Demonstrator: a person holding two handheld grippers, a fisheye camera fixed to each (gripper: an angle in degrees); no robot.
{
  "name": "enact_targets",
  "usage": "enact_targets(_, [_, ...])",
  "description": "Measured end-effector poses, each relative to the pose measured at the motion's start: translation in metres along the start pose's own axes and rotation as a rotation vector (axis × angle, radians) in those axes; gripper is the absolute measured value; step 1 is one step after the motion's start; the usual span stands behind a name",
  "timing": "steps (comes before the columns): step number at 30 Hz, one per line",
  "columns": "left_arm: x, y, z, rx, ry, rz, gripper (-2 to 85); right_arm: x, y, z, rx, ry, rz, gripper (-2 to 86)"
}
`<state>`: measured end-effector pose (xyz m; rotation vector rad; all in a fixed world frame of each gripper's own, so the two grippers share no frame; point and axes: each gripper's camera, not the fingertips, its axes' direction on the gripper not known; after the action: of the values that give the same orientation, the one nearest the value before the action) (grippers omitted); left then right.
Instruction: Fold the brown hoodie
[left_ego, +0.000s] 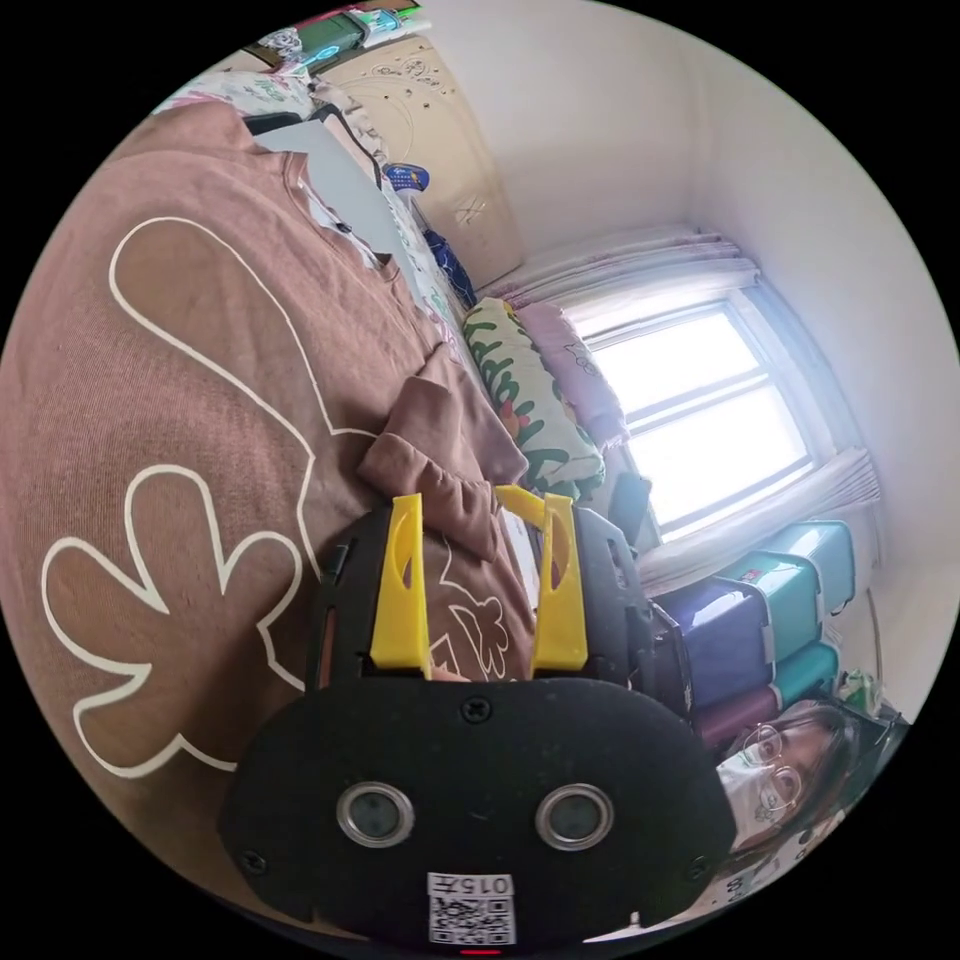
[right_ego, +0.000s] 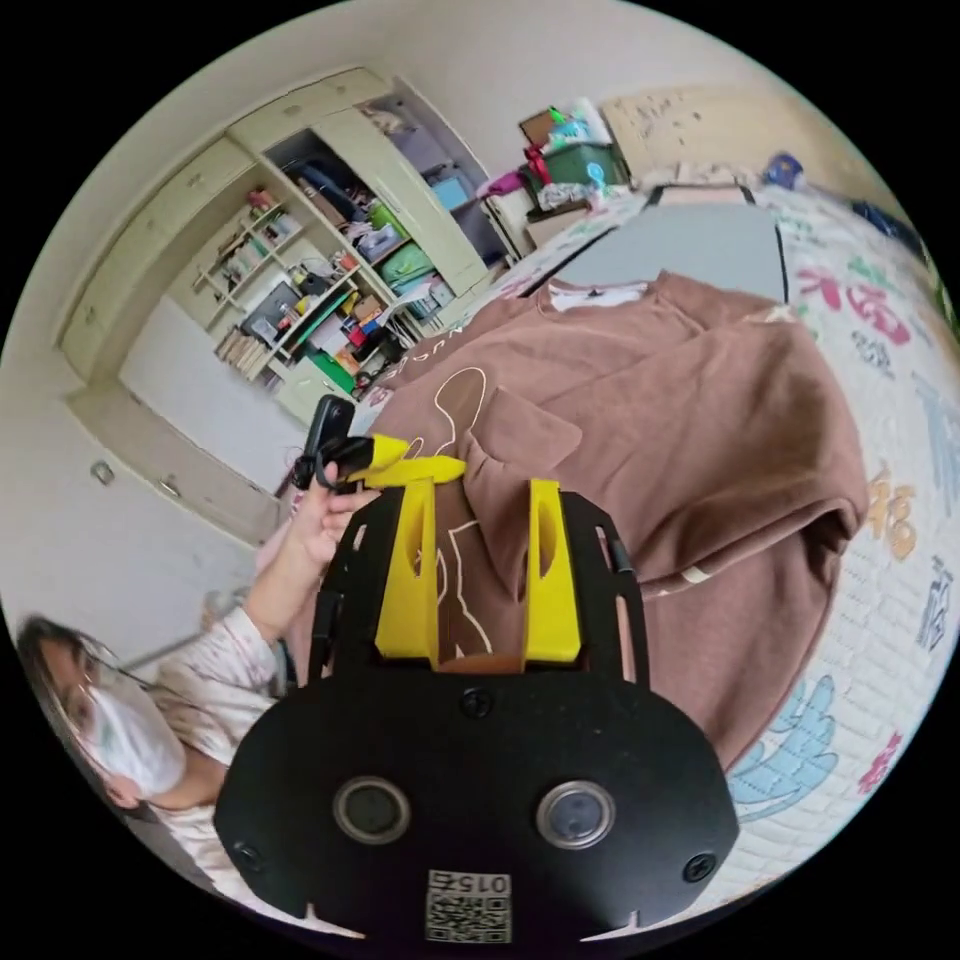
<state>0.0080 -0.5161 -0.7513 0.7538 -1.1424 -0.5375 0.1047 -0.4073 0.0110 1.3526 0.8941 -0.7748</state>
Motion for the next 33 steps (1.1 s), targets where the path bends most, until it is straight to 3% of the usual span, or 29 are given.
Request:
enact_targets(6, [0.004, 0.003, -0.012, 0.066, 0.035, -0.071, 17.3, 0.023, -0.043, 0.007, 0.004, 0.108, 0.089, 8.3])
enact_targets(9, [0.008, 0.005, -0.015, 0.081, 0.032, -0.093, 18.0, 0.014, -0.036, -0.008, 0.037, 0.031, 0.022, 3.7])
enact_targets(14, [0.014, 0.004, -0.011, 0.044, 0.022, -0.086, 18.4, -0.027, 0.011, -0.050, 0.072, -0.152, -0.269, 0.3])
enact_targets(21, [0.010, 0.007, -0.011, 0.043, 0.008, -0.090, 18.0, -0.029, 0.045, -0.072, 0.106, -0.015, -0.395, 2.9])
enact_targets(25, [0.006, 0.010, -0.011, 0.038, -0.011, -0.086, 17.8, 0.002, 0.036, -0.106, 0.255, 0.099, -0.247, 10.8])
enact_targets(29, [-0.004, 0.012, -0.012, 0.034, -0.003, -0.094, 17.6, 0.063, -0.006, -0.090, 0.178, 0.047, 0.029, 13.6])
enact_targets(33, [-0.012, 0.016, -0.014, 0.036, 0.010, -0.105, 17.6, 0.097, -0.035, -0.055, 0.075, -0.024, 0.166, 12.6])
